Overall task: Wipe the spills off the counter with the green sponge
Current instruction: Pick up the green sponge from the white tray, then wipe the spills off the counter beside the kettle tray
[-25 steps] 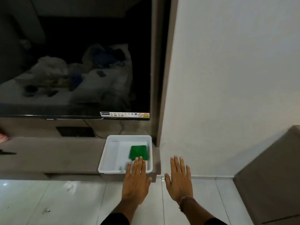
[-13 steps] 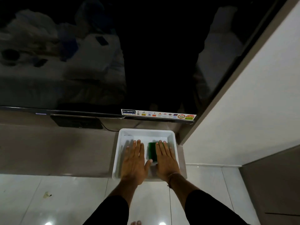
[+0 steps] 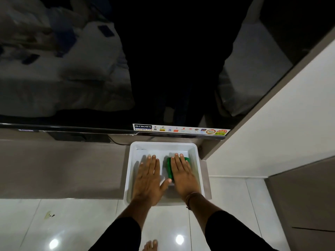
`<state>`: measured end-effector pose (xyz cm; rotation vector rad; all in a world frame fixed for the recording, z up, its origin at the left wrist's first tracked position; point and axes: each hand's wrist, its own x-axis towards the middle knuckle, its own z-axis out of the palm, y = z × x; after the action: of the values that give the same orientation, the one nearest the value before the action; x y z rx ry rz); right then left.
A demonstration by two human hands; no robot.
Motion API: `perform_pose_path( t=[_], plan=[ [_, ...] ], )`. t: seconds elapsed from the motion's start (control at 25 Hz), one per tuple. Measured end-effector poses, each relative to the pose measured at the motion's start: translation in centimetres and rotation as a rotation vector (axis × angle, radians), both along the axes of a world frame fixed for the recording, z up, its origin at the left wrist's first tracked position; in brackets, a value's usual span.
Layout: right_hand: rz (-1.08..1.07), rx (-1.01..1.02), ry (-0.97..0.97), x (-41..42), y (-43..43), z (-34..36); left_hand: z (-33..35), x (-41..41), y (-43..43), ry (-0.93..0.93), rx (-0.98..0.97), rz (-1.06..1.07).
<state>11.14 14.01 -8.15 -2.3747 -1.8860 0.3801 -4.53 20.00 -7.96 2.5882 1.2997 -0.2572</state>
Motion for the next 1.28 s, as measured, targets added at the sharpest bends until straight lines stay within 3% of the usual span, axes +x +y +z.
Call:
perform_pose_path(
  t=[0.16,0.44,0.8,1.28],
  plan=[
    [-0.019,0.174,-0.052,1.1,-2.6,4.3,3.7,2.0,-1.8,-0.052,0.0,-0.042],
    [-0.28,0.222,-0.089,10.9,-15.4,8.8,8.5,13.8,-11.0,-0.121,0.025,-0.372],
    [-0.752,0.283,-0.211,31.5,-42.1,11.1,11.0,39.4,-30.9,-0.236,0.071,-0.775],
    [-1.406,0.177,-0.278,48.7,-71.8,14.7,14.0,68.8,-54.8,-0.39,0.069,-1.269]
  ],
)
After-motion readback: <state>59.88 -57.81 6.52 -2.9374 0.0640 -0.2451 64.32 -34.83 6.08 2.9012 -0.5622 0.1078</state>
